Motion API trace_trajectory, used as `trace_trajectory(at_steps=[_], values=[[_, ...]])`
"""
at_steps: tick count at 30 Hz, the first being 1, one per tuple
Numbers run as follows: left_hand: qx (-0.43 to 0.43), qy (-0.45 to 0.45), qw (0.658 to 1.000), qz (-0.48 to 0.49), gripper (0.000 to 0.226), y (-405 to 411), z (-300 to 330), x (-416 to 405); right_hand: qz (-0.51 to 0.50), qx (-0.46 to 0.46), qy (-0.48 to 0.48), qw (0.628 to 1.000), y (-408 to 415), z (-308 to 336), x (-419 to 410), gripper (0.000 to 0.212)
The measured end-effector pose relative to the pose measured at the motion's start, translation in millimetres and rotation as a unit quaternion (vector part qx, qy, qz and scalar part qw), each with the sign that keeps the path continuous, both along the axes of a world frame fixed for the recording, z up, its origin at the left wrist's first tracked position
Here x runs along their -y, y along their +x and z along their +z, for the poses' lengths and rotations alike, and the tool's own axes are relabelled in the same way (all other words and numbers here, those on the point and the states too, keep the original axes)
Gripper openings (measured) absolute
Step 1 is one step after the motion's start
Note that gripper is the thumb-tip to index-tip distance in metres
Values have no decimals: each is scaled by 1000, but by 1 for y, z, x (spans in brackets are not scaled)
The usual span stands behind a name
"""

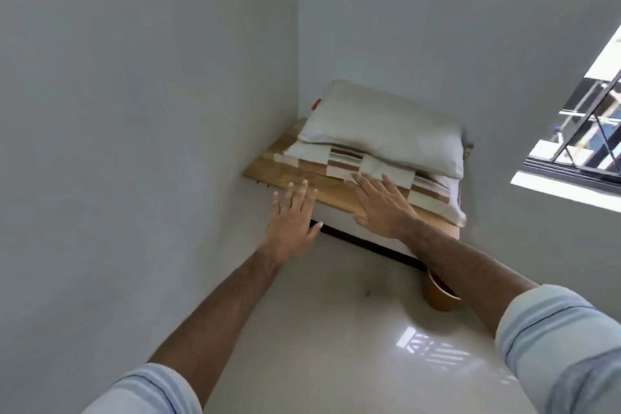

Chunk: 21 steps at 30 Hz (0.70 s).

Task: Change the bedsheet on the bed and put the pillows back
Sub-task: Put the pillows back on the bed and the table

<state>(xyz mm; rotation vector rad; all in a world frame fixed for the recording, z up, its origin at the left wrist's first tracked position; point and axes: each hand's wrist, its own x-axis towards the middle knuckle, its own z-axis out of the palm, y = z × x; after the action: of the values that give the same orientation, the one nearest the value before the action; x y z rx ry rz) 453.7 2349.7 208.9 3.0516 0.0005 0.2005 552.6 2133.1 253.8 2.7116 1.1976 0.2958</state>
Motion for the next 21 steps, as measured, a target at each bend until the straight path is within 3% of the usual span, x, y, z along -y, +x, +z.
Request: trace_trajectory(at_steps=[5, 7, 10, 13, 15, 17, 21], values=[[-6, -73, 997, -31, 72, 135, 13, 13, -23, -9, 24, 999, 131, 10, 16, 81], [-27, -184, 982, -19, 68, 185, 5, 14, -27, -14, 23, 999, 189, 9, 23, 79], [-43, -354, 934, 20, 64, 245, -7, 20, -22, -18, 18, 999, 276, 8, 30, 78], [-37, -350, 936, 25, 61, 299, -15, 37, -13, -21, 26, 999, 369, 1, 31, 77], [-24, -381, 922, 59, 51, 339, -21, 55, -2, -50, 48, 998, 430, -1, 32, 76], [14, -442, 888, 129, 38, 375, -25, 73, 12, -79, 62, 995, 486, -1, 32, 78], [83, -472, 831, 283, 46, 414, -31, 89, 1, -152, 78, 985, 569, 2, 29, 84]])
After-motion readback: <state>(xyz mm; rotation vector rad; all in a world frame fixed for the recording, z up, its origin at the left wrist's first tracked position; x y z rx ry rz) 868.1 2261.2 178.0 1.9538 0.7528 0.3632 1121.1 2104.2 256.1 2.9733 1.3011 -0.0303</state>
